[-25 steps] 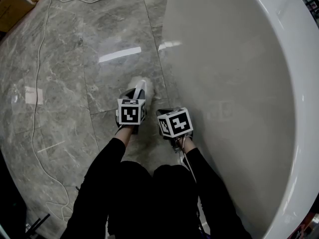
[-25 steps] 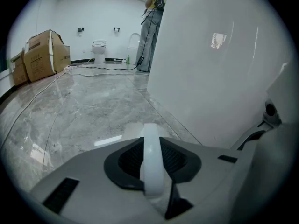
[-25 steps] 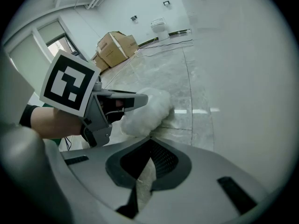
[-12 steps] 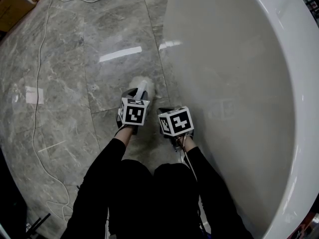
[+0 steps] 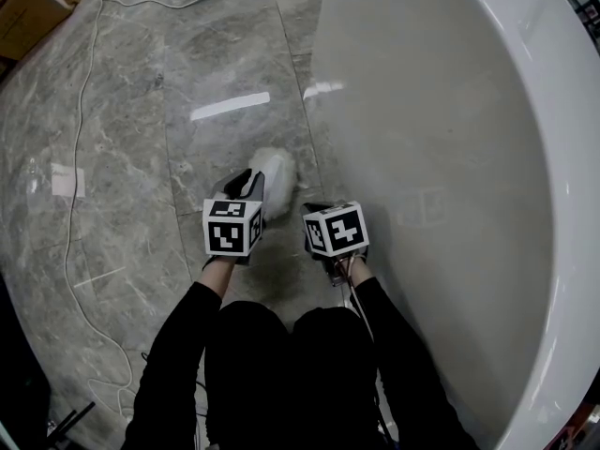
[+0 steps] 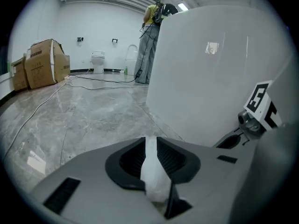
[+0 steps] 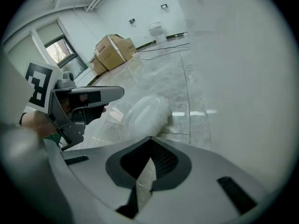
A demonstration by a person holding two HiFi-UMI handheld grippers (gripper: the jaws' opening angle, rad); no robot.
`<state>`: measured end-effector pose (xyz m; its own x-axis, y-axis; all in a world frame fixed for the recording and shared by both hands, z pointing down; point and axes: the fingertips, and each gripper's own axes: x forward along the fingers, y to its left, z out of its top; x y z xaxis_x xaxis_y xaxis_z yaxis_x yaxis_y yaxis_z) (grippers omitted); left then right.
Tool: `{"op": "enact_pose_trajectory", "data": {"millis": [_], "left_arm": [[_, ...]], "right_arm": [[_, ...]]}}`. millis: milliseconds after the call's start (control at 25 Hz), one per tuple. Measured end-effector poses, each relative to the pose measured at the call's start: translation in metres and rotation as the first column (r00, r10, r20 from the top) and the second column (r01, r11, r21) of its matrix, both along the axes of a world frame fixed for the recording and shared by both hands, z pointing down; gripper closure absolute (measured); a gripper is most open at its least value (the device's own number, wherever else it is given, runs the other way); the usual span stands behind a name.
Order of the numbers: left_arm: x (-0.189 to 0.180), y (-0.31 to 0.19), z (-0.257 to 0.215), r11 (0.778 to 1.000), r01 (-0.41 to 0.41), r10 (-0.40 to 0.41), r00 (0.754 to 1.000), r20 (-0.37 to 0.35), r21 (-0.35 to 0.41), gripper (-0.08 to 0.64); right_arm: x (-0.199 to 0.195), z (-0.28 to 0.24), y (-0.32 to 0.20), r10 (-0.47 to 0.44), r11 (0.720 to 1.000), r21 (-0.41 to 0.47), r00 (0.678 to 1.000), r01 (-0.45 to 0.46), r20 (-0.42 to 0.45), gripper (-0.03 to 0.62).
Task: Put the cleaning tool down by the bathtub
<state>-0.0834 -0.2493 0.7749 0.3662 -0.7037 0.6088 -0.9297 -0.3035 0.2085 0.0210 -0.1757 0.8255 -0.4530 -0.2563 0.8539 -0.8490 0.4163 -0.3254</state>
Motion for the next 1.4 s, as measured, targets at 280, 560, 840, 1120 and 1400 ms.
{"op": "enact_pose_trajectory", "data": {"millis": [280,560,840,1120,1400], "left_arm": [[-0.009,0.004,-0.021,0.999,0.008,-0.008,1.000,-0.021,0.046,0.552],[-0.013,0.012,-0.038,0.998,-0.007,0.011,0.999,-0.050,0.069,0.554],[-0.024,0.015,-0.044,0.997,0.010,-0.005,0.998,-0.057,0.071,0.554],[-0.024,0.020,-0.039,0.998,0.021,-0.018,0.998,-0.067,0.053,0.554],[-0.024,0.024,-0.034,0.999,0.032,-0.030,0.996,-0.089,0.019,0.554]], "right_arm": [[-0.002,-0.019,-0.012,0.017,0.999,0.049,0.999,-0.018,0.030,0.592],[-0.003,-0.024,-0.013,0.018,0.998,0.066,0.997,-0.023,0.080,0.592],[-0.007,-0.029,-0.012,-0.013,0.996,0.088,0.995,0.004,0.096,0.592],[-0.010,-0.030,-0.012,-0.056,0.993,0.108,0.996,0.049,0.064,0.592],[-0.010,-0.028,-0.007,-0.077,0.992,0.102,0.997,0.073,0.031,0.592]]}}
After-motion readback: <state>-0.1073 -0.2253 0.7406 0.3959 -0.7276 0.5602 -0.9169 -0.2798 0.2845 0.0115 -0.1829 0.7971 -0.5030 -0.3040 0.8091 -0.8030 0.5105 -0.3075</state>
